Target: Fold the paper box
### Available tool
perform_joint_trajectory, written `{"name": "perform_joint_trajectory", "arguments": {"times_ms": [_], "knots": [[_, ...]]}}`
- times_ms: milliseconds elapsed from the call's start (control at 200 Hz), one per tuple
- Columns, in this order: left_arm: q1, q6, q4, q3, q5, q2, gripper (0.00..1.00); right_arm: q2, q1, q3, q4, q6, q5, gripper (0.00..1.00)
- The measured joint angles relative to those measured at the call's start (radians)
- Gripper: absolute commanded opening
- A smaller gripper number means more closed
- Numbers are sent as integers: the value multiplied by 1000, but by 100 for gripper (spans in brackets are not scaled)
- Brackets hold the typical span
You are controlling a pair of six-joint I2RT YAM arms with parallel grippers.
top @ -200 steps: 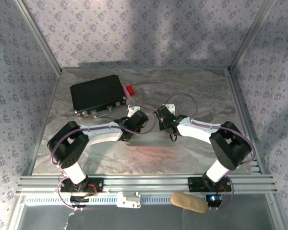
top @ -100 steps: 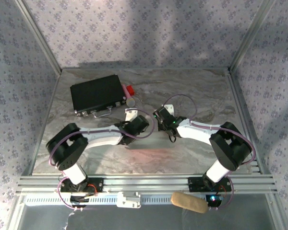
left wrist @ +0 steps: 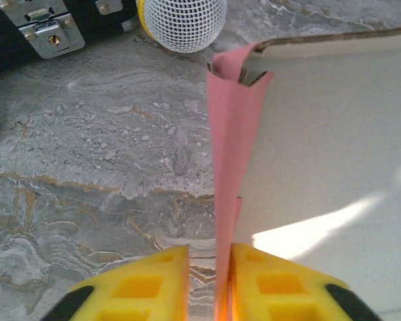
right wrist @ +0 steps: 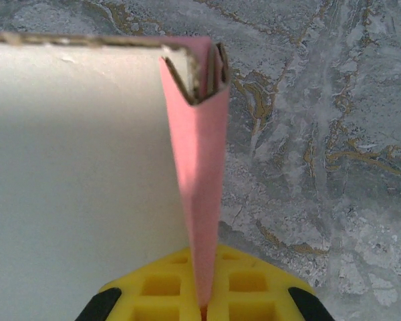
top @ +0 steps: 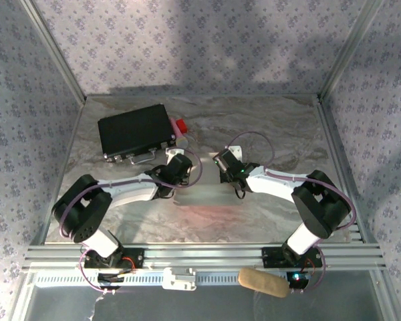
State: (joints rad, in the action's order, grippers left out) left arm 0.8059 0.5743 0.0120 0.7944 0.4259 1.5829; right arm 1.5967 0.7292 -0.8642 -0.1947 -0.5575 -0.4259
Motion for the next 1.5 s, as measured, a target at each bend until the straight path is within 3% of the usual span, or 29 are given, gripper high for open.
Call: {"name": "perform_joint_trajectory", "arguments": {"times_ms": [30,315,430,460,510,565,695,919,1114,1499], "knots": [[7,-3,15,17,13,12,0,0,0,0,1,0,3,0],[131,111,278,216,309,167,0,0,0,0,-4,0,-3,0],[158,155,334,243,368,184,0,0,0,1,-3,0,-3,0],[159,156,332,240,368,180,8,0,0,1,-4,0,-3,0],[158,140,312,219,353,158,27,0,0,1,-3,0,-3,0],[154,120,289,181,333,114,41,-2,0,2,-6,0,-6,0],[121,57,238,104,229,-22,53,-5,-3,3,-14,0,-13,0],[40,9,119,40,7,-172,56,-6,-3,3,-16,0,-15,0],[6,10,103,-10,-95,-182,56,-6,-3,3,-18,0,-15,0],[-8,10,91,-15,-89,-41,43,-6,-3,3,-19,0,-15,0]]}}
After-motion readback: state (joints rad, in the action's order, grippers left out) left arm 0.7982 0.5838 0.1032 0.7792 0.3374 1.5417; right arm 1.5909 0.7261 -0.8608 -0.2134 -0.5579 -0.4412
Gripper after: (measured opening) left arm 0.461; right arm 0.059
